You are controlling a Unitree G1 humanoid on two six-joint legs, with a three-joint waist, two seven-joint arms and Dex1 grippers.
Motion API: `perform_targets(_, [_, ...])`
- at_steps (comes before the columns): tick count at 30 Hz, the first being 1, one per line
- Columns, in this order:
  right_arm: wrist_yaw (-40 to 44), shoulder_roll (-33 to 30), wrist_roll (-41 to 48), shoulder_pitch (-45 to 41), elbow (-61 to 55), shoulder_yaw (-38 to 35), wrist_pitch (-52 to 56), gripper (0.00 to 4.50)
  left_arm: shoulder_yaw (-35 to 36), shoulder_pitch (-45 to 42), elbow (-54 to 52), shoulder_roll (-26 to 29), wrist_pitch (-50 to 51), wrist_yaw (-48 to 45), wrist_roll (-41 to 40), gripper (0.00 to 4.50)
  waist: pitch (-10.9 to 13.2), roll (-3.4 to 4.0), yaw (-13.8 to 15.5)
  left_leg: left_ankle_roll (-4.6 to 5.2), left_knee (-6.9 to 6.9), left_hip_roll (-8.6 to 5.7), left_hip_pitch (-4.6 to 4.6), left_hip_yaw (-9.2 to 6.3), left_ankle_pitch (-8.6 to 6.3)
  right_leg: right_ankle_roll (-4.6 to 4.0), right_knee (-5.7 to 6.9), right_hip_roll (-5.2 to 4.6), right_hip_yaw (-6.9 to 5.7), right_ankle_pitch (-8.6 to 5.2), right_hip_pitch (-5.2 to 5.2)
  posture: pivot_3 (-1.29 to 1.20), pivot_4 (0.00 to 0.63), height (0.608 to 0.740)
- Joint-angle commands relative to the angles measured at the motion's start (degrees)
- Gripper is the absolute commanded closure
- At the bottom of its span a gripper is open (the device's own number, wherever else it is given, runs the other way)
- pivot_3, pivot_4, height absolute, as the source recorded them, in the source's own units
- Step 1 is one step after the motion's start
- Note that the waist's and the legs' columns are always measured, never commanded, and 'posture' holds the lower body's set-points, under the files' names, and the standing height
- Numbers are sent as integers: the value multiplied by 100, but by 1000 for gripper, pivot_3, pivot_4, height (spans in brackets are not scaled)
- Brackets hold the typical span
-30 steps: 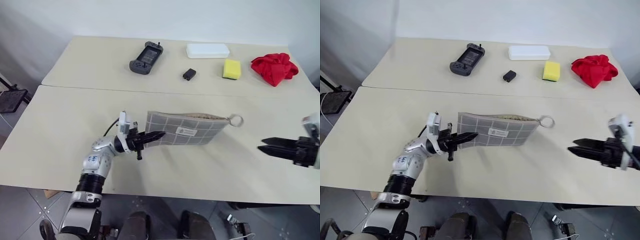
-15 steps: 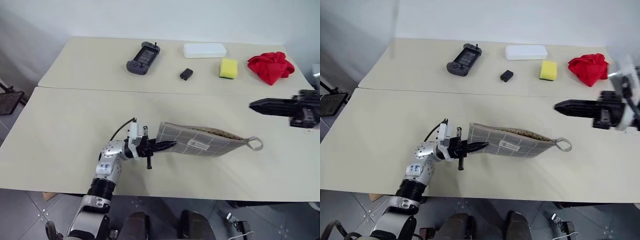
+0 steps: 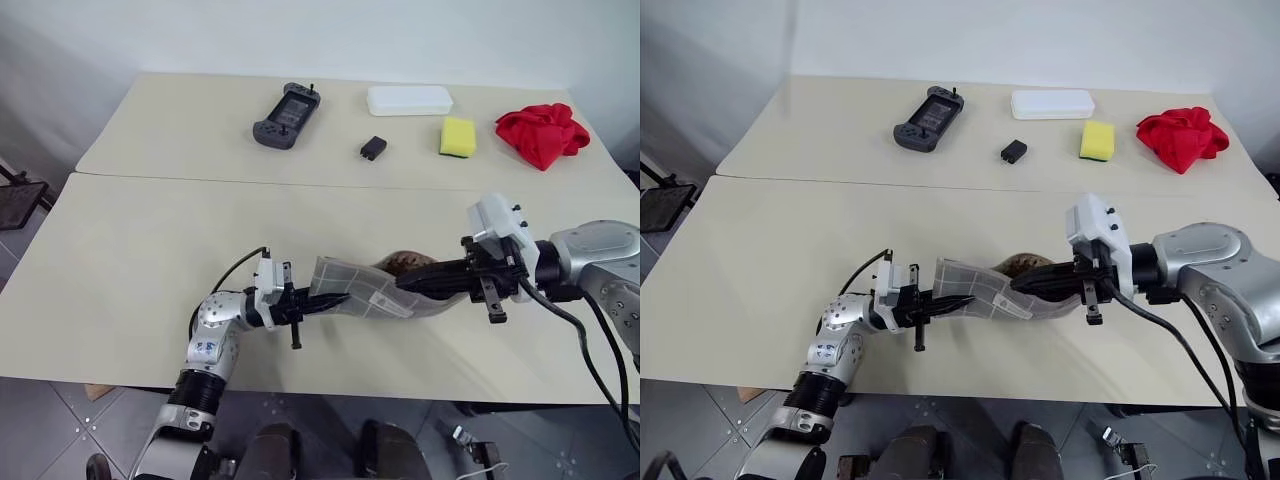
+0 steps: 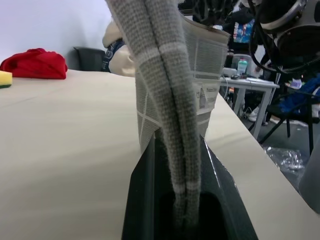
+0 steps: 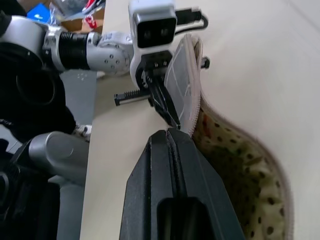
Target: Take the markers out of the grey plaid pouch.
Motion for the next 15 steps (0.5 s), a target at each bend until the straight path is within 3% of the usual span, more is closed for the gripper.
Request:
perform_targets(1, [58,-100,-179,-84,-63,116,-11,4469,-38,85,-193,50,-312,31,121,4500,0,0,-3,0,0,0,0,0,0,0,0,0,0,0,0,0,150,740])
perform_targets(5, [-291,219,356,-534,95,-40,677,4469,60,171,-295,98,-861,125,191,4500,0,0,-12,0,1,5,0,0,0,0,0,0,2,0,0,0,150,740])
perform_targets(15, [-217,-48,-538,-517,-558,630,306,4469,3,265,-130,187,-1421,272,296,4500,0,0,-5,0,1,3,1,-1,0,0,0,0,1,0,0,0,150,740])
